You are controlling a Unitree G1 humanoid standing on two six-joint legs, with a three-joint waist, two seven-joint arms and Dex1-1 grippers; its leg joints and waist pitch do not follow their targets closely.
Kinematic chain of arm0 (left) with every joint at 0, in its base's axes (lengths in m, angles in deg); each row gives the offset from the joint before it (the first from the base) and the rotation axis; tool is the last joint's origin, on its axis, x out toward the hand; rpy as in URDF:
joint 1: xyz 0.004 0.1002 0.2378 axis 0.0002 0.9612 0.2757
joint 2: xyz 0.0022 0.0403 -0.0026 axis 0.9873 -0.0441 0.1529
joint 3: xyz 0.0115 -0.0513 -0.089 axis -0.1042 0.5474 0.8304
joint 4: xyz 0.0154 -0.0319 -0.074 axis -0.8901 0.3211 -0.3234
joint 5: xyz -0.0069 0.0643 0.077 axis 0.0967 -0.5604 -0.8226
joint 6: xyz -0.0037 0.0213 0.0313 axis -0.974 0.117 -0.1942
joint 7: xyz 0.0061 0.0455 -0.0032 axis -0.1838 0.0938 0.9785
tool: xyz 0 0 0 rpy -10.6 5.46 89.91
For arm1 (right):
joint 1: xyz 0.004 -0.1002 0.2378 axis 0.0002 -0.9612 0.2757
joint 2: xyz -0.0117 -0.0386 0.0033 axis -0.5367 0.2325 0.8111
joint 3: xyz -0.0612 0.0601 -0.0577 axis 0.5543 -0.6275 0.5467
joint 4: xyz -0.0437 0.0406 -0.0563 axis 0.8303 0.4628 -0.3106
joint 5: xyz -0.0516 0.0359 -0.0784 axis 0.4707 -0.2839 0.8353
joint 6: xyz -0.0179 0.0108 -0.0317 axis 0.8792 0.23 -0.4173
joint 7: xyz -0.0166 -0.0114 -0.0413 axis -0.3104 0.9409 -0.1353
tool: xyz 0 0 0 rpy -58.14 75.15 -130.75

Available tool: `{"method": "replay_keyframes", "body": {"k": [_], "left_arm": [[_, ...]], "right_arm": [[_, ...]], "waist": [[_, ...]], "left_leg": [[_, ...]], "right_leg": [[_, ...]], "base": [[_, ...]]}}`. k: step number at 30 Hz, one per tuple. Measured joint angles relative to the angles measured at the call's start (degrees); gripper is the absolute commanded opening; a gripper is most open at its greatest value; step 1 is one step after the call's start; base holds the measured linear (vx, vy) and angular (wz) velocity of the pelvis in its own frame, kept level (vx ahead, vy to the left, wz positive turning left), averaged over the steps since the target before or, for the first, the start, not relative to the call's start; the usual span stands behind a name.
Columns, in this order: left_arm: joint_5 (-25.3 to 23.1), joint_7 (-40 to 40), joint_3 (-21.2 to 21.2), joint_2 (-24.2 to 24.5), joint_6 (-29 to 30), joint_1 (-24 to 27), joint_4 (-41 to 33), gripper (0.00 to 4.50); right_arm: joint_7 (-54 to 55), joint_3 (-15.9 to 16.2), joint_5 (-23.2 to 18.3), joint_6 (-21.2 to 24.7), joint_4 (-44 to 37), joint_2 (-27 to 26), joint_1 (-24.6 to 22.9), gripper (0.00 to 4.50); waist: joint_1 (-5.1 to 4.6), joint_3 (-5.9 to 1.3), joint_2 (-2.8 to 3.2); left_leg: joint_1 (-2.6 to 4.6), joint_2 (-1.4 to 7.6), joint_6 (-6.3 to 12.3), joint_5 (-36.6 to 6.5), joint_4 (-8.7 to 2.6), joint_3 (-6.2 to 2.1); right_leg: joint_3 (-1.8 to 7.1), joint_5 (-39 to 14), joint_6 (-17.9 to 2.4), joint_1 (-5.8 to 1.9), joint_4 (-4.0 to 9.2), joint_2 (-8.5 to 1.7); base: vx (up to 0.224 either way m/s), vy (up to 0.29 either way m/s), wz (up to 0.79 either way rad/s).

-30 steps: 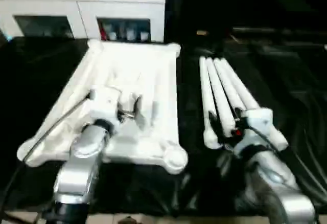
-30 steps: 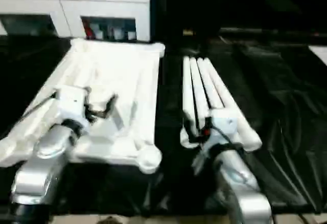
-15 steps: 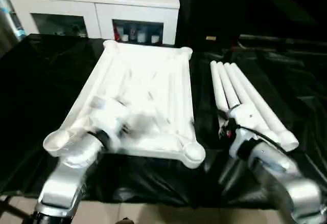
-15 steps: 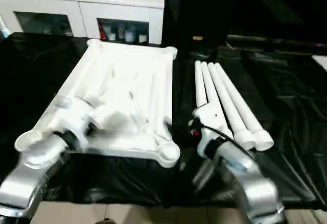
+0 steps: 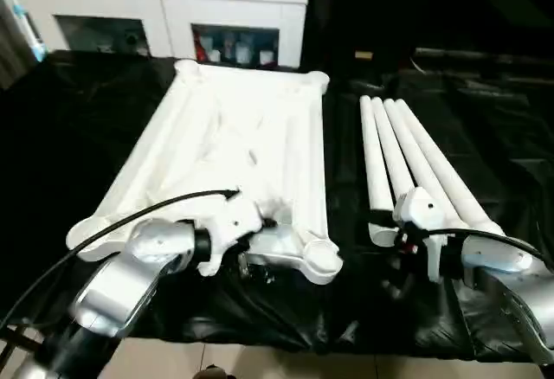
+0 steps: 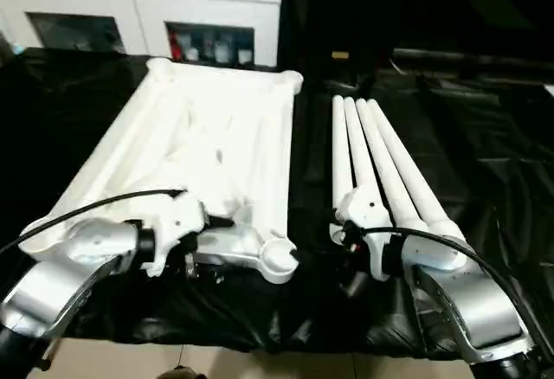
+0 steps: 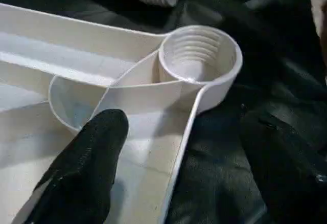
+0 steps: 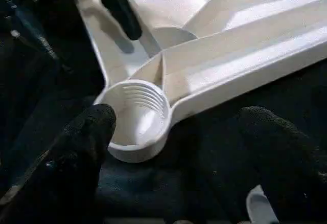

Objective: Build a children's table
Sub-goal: Move to table, then move table base

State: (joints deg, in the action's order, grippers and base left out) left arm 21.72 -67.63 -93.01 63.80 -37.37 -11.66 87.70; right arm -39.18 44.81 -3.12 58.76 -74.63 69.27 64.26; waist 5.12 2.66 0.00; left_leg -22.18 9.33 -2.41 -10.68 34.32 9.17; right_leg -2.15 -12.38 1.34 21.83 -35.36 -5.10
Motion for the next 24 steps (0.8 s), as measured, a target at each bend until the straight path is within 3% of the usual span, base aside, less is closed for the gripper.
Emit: {"method": "replay_keyframes", "body": {"k": [2,5,13,24], "left_arm": [[-0.5,-2.0,-1.1,0.9,-0.1,-1.1,1.1,3.58],[-1.4,-4.2,-2.7,2.2,-0.1,-2.6,3.6,3.17],[-3.0,-6.7,-3.7,1.8,-1.4,-6.4,10.6,2.66],[-4.5,-5.1,-3.8,-0.7,-2.9,-8.2,15.2,1.84]], "right_arm": [[-1.0,0.4,-0.3,0.0,-0.5,0.6,-0.4,4.26],[-2.0,0.7,-0.6,0.0,-2.0,1.2,-0.9,4.26],[-2.9,0.7,-1.6,0.4,-3.6,1.7,-2.6,4.26],[-2.3,0.7,-1.5,0.3,-4.1,1.5,-3.6,4.26]], "waist": [[0.04,0.0,0.14],[0.05,0.03,0.38],[0.15,-0.19,1.07],[0.18,-0.21,1.17]], "left_leg": [[0.08,0.05,0.0,0.0,0.01,0.14],[0.1,0.26,0.0,0.0,0.01,0.55],[0.13,0.32,-0.01,0.0,0.02,0.67],[0.12,0.38,-0.02,0.0,0.01,0.71]], "right_leg": [[0.02,0.0,0.0,-0.06,0.0,-0.03],[0.01,0.1,-0.1,-0.05,-0.01,-0.07],[-0.01,0.2,-0.3,-0.08,-0.03,-0.1],[-0.05,0.2,-0.3,-0.06,-0.05,-0.09]], "base": [[0.0,0.0,0.0],[0.0,0.0,0.0],[0.0,0.0,0.0],[0.0,0.0,0.0]]}}
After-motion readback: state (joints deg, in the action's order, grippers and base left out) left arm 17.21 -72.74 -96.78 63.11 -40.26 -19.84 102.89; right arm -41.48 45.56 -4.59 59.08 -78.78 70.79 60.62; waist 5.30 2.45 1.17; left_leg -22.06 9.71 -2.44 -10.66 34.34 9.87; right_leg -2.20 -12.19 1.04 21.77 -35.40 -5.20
